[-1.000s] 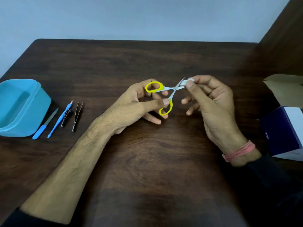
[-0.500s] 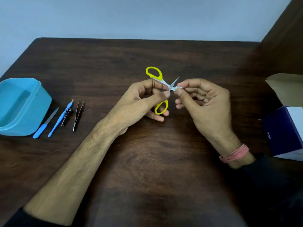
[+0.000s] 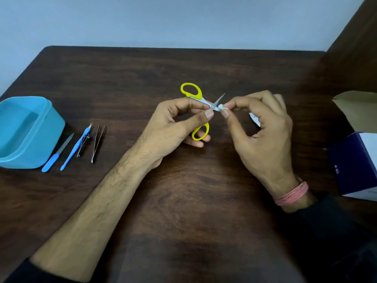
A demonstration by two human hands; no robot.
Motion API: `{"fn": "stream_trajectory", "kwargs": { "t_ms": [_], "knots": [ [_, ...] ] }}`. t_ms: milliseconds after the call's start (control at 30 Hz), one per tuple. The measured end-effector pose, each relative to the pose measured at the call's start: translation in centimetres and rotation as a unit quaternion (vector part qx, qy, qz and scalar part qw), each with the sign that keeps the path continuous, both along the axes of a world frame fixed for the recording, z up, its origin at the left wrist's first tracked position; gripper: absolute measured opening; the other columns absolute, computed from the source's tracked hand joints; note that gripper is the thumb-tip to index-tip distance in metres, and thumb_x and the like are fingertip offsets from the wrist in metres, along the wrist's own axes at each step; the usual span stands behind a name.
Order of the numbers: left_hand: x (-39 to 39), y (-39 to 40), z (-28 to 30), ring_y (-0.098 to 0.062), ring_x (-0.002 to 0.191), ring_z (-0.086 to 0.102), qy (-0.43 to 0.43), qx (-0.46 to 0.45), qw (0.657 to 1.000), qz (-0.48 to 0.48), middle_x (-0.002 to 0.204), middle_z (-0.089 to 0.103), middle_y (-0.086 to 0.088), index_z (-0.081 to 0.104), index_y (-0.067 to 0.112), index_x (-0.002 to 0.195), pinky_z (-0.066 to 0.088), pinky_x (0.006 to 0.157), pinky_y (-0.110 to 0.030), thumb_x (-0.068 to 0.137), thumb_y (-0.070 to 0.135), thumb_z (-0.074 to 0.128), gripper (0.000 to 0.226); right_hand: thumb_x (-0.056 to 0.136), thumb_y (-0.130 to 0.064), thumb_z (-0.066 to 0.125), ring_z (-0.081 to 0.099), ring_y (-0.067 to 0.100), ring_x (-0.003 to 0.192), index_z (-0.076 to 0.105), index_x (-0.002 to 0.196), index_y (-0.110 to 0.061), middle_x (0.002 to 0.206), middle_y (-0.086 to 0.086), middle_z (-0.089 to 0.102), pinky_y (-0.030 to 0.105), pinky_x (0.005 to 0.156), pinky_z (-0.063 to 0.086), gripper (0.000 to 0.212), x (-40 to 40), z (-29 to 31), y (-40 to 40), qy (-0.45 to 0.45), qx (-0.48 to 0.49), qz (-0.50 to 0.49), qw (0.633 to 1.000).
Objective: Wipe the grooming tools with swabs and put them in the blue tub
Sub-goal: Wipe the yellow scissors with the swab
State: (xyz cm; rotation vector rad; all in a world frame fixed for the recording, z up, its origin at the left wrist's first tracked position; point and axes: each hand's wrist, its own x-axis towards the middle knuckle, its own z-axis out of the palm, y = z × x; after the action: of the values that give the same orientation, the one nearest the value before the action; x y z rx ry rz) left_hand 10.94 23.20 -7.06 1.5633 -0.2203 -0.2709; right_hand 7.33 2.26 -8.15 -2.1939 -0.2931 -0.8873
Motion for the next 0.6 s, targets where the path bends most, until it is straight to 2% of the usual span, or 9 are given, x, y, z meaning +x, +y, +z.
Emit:
{"fn": "stream_trajectory", "kwargs": {
  "t_ms": [133, 333, 467, 600],
  "knots": [
    [-0.12, -0.06, -0.09, -0.029, 0.07, 0.08, -0.007, 0.001, 1.0, -0.002, 0.085, 0.075, -0.004, 0.08, 0.009, 0.109, 0.065, 0.059, -0.031, 0.102, 0.015, 0.079, 0.009, 0.105, -0.019, 0.078, 0.063, 0.029, 0.097, 0.084, 0.11, -0.015, 0.101, 0.0, 0.072, 0.041, 0.091, 0.05, 0.009, 0.07, -0.33, 0.29, -0.012, -0.051, 0.014, 0.999],
    [-0.05, -0.12, -0.2, -0.032, 0.069, 0.08, -0.007, -0.005, 1.0, 0.019, 0.083, 0.075, -0.005, 0.08, 0.006, 0.108, 0.064, 0.057, -0.03, 0.101, 0.013, 0.079, 0.01, 0.106, -0.018, 0.074, 0.059, 0.031, 0.097, 0.083, 0.11, -0.015, 0.101, 0.001, 0.069, 0.05, 0.087, 0.05, 0.01, 0.31, -0.47, -0.66, -0.007, -0.089, -0.008, 0.996],
    [-0.13, -0.1, -0.24, -0.032, 0.069, 0.08, -0.011, -0.005, 1.0, 0.003, 0.09, 0.074, -0.009, 0.081, 0.009, 0.106, 0.065, 0.057, -0.031, 0.101, 0.013, 0.079, 0.007, 0.108, -0.015, 0.071, 0.059, 0.03, 0.098, 0.082, 0.112, -0.013, 0.104, 0.002, 0.072, 0.043, 0.087, 0.05, 0.012, 0.11, -0.21, 0.0, -0.017, -0.097, 0.008, 0.995],
    [0.02, -0.06, -0.3, -0.031, 0.07, 0.081, -0.005, -0.01, 1.0, 0.018, 0.084, 0.075, -0.009, 0.077, -0.002, 0.116, 0.066, 0.057, -0.031, 0.103, 0.013, 0.077, 0.02, 0.108, -0.013, 0.07, 0.062, 0.029, 0.102, 0.081, 0.11, -0.013, 0.111, -0.001, 0.075, 0.036, 0.091, 0.049, 0.011, 0.07, 0.0, -0.21, -0.01, -0.11, 0.011, 0.994]
  ]
}}
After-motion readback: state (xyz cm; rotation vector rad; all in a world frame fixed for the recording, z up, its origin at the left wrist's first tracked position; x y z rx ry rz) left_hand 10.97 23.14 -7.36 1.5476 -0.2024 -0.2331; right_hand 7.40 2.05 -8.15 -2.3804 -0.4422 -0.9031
